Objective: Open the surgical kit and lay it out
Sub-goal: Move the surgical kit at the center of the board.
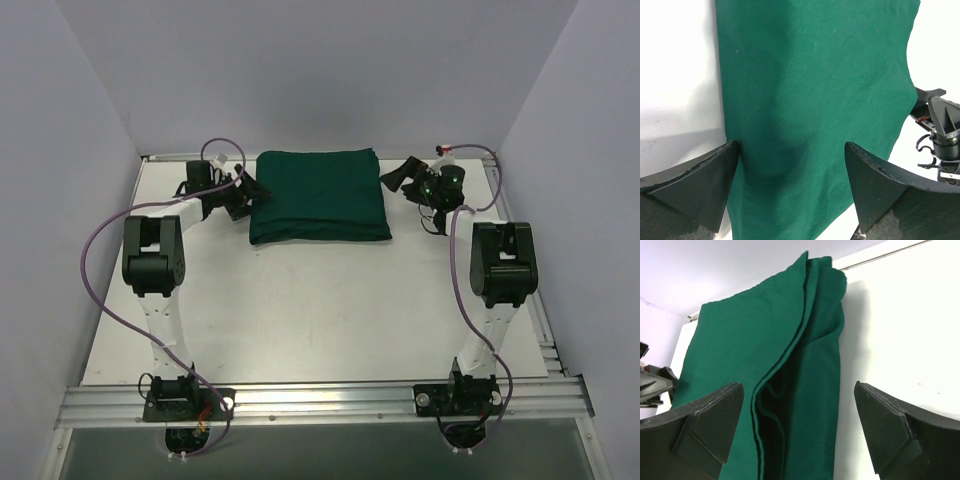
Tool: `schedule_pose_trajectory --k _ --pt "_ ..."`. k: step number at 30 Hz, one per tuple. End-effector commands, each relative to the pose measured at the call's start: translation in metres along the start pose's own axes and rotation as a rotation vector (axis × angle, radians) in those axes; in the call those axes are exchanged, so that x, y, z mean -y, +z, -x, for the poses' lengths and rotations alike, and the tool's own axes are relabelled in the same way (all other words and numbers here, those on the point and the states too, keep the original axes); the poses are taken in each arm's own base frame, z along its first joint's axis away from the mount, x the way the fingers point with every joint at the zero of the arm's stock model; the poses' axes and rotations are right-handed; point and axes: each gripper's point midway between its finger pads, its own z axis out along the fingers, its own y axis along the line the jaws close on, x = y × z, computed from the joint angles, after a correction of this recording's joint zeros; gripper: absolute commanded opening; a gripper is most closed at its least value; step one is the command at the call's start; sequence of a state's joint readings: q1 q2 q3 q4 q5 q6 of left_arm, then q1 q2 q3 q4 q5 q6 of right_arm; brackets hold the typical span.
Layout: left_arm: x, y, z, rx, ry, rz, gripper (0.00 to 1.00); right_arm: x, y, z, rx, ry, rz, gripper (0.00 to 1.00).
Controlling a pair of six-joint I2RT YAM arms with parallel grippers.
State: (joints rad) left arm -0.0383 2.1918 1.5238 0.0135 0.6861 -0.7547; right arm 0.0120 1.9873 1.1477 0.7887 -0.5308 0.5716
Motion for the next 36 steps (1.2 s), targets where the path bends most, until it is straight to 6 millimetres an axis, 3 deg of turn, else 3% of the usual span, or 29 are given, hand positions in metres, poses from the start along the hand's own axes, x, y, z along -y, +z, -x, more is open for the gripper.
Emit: schedule_pose_trajectory --k 1,2,3,11,17,28,30,36 --pt "0.011 0.001 0.011 0.013 0.037 -0.027 0.95 -0.028 0.003 0.023 -0.001 -0.056 0.084 1.0" --pt "0.011 0.001 0.011 0.011 0.037 -0.029 0.95 -0.022 0.011 0.011 -0.041 -0.049 0.085 1.0" --pt "0.011 0.002 0.011 0.01 0.034 -0.028 0.96 -0.026 0.016 0.013 -0.049 -0.055 0.096 1.0" --pt "0.008 0.005 0.009 -0.002 0.028 -0.025 0.98 -0.029 0.043 -0.033 -0.162 -0.046 0.116 0.99" --pt "0.001 0.004 0.0 -0.035 0.001 0.008 1.0 -0.031 0.056 -0.048 -0.195 -0.045 0.1 0.95" --pt "0.0 0.004 -0.028 -0.094 -0.082 0.051 0.78 -0.037 0.049 -0.069 -0.259 -0.03 0.088 0.7" --pt "0.002 0.004 -0.034 -0.101 -0.077 0.061 0.77 -0.039 0.045 -0.071 -0.262 -0.024 0.096 0.62" --pt "0.006 -0.001 -0.055 -0.142 -0.087 0.079 0.72 -0.042 0.03 -0.084 -0.279 -0.015 0.098 0.54"
